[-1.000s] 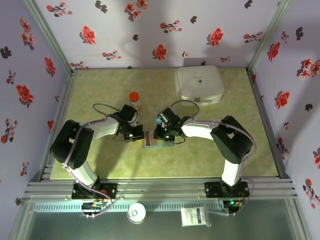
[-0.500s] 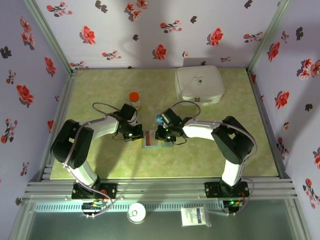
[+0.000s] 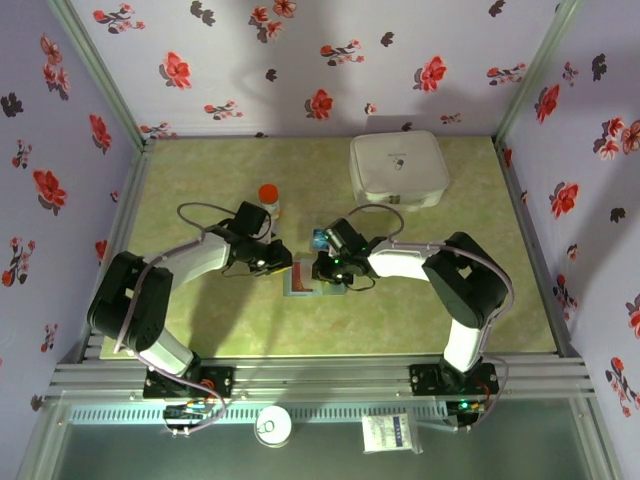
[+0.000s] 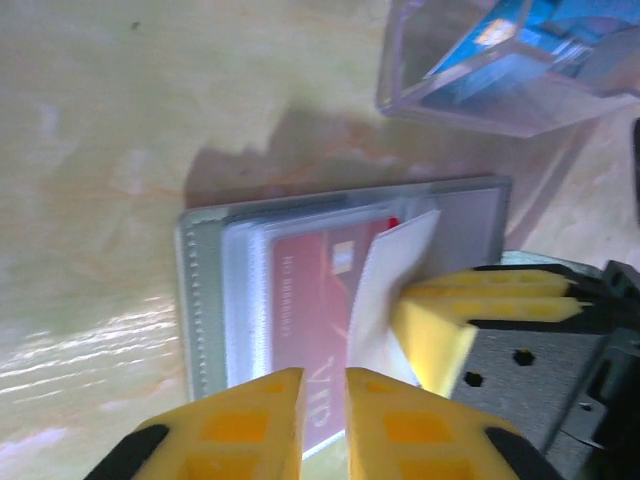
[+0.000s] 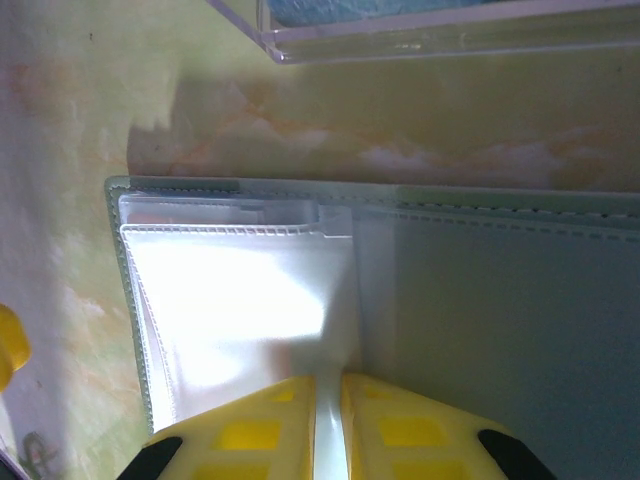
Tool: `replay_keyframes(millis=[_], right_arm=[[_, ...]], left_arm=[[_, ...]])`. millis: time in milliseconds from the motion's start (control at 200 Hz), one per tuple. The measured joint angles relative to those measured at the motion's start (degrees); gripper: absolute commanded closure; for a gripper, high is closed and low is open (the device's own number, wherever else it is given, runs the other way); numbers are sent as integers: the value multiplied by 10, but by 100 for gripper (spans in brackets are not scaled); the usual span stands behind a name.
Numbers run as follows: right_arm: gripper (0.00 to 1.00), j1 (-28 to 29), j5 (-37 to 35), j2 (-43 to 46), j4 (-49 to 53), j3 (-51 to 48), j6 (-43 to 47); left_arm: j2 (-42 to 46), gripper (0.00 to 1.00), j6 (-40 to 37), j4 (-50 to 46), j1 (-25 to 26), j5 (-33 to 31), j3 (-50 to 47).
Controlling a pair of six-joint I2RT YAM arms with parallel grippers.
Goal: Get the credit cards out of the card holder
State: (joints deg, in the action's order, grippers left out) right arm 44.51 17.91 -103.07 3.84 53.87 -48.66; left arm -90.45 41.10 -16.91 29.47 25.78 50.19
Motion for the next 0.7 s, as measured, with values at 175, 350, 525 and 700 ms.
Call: replay_keyframes(millis=[175,350,525,700], right_arm=[[83,0,1,0,-5,-3,0],[83,0,2,1,-6,-4,0],[83,0,2,1,-10,-6,-1],[83,0,3,4,-19,-12,-7]], left_arm=[[-4,73,21,30,12,21,-3],[-32,73,32,57,21,36,-6],[-62,75,38,74,23,44,-10],[-71,80,44,90,25,49,-16]])
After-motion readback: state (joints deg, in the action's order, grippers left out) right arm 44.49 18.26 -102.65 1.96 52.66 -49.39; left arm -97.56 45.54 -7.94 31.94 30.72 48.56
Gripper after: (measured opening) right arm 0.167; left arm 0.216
